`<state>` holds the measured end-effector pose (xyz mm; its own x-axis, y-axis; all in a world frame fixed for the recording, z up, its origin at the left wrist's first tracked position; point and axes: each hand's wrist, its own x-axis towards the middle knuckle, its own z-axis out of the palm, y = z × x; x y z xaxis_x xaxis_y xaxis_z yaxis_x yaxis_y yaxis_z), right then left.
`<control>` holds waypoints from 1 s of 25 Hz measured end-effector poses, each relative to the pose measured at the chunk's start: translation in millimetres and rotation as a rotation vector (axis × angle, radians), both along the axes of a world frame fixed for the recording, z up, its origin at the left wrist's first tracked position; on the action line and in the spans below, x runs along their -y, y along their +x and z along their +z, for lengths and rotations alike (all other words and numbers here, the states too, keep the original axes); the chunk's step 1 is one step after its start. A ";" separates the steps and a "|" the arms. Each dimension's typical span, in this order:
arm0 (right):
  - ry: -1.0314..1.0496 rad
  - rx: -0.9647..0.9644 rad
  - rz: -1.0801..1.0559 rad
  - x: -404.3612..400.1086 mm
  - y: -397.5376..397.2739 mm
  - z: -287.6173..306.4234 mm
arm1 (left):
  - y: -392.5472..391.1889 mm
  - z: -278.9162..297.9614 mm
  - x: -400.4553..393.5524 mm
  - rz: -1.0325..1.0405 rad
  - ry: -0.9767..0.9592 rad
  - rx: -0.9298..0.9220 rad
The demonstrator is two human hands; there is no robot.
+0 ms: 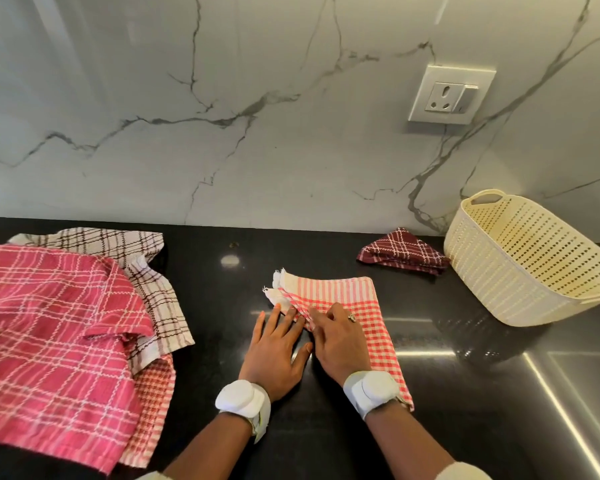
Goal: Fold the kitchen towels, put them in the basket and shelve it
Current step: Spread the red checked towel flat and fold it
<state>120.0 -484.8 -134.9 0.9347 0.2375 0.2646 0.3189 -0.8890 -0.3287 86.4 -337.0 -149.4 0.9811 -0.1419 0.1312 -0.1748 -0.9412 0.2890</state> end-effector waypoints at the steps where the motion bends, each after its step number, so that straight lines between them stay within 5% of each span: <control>1: 0.001 0.002 0.016 2.6 -2.4 -1.3 | -0.2 -0.4 0.8 0.007 -0.011 0.002; 25: 0.086 0.123 0.097 19.0 -16.3 -5.1 | 2.9 7.7 2.9 0.074 -0.067 -0.070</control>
